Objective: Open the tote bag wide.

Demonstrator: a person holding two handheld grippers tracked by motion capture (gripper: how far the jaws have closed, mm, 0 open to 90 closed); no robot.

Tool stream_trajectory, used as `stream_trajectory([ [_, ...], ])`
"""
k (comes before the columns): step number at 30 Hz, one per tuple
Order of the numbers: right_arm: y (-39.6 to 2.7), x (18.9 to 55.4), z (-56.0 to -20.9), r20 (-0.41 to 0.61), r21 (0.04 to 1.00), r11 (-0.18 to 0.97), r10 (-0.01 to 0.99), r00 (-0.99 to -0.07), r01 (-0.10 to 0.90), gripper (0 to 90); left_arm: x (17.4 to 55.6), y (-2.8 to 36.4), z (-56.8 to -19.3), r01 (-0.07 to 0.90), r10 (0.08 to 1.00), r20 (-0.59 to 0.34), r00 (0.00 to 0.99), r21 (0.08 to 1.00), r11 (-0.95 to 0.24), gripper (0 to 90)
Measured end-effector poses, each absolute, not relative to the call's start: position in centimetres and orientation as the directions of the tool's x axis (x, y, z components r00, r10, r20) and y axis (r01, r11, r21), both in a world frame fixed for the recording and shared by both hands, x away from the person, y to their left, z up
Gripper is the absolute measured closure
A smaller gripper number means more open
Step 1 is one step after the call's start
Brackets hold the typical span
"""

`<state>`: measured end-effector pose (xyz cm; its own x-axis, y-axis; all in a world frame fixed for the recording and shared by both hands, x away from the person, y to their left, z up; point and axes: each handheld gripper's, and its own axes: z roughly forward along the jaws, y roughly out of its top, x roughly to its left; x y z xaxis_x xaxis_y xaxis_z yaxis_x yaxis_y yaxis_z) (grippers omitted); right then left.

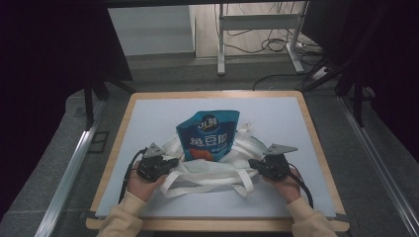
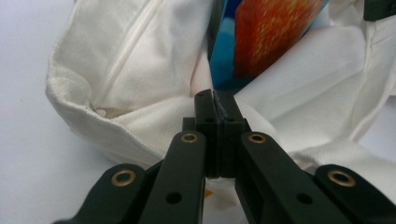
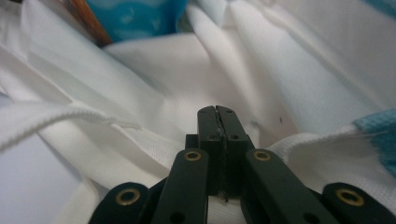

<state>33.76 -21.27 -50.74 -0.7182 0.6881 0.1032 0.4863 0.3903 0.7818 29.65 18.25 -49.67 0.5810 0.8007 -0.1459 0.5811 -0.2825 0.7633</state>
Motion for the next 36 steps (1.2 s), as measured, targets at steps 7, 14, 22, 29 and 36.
stream_trajectory([
  [7, -20.4, 33.1, -48.4, 0.063, 0.824, 0.381, 0.672, -0.737, 0.419, 88.6, 29.7, 18.2, -47.6, 0.535, 0.804, -0.117, 0.583, 0.8, -0.272, 89.6],
  [14, -18.8, 32.6, -47.1, 0.063, 0.841, 0.378, 0.642, -0.764, 0.388, 88.7, 31.5, 17.6, -47.2, 0.551, 0.809, -0.123, 0.575, 0.789, -0.272, 89.6],
  [22, -17.5, 31.9, -48.4, 0.059, 0.805, 0.443, 0.6, -0.797, 0.394, 88.7, 33.5, 16.9, -48.4, 0.588, 0.823, -0.113, 0.557, 0.753, -0.295, 89.6],
  [29, -17.7, 31.1, -50.2, 0.066, 0.76, 0.498, 0.58, -0.812, 0.417, 88.7, 34.8, 16.9, -49.2, 0.619, 0.836, -0.143, 0.529, 0.74, -0.265, 89.6],
  [36, -17.8, 30.3, -51.2, 0.071, 0.743, 0.518, 0.57, -0.819, 0.425, 88.8, 35.5, 16.8, -49.7, 0.636, 0.842, -0.164, 0.514, 0.731, -0.246, 89.7],
])
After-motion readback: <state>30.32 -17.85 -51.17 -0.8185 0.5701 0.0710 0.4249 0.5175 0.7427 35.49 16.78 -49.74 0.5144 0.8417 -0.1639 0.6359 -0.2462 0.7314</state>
